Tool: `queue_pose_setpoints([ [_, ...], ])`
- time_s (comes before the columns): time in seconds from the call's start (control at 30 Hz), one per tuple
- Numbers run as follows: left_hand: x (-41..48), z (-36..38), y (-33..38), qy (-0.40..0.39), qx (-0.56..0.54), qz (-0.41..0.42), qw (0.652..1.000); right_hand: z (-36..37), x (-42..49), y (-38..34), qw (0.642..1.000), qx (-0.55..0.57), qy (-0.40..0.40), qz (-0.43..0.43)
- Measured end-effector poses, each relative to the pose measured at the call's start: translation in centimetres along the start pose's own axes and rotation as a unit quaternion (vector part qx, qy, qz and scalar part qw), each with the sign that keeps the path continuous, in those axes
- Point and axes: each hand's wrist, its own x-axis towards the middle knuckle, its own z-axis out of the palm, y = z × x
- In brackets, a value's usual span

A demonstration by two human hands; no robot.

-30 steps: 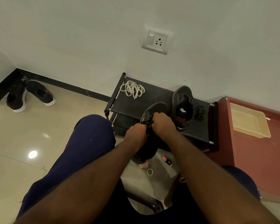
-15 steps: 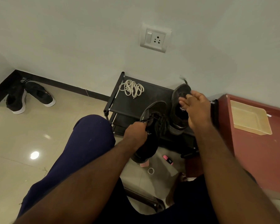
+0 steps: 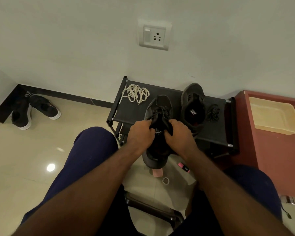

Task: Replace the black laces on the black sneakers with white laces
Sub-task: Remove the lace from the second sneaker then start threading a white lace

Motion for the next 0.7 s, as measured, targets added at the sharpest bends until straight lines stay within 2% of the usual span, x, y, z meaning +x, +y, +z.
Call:
queue_pose_setpoints([
  [0.2, 2.9, -1.3, 0.3, -0.018, 0.003, 0.029, 0.999, 0.8, 2.2, 0.2, 0.997, 0.057, 0.059, -0.003],
  [0.33, 5.5, -1.1, 0.8, 0.013, -0.007, 0.068, 0.998, 1.8, 2.5, 0.6, 0.997, 0.069, 0.040, 0.010],
  [0.43, 7.8, -0.1, 0.5, -0.026, 0.023, 0.088, 0.995, 1.6, 2.5, 0.9, 0.997, 0.070, 0.035, 0.009],
  [0.57, 9.6, 1.7, 0.8, -0.083, 0.051, 0.079, 0.992, 1.3, 2.7, 1.0, 1.000, 0.019, -0.002, -0.013],
  [0.7, 11.3, 2.8, 0.7, -0.088, 0.050, 0.085, 0.991, 0.7, 3.5, 0.4, 0.999, 0.005, -0.034, 0.001],
])
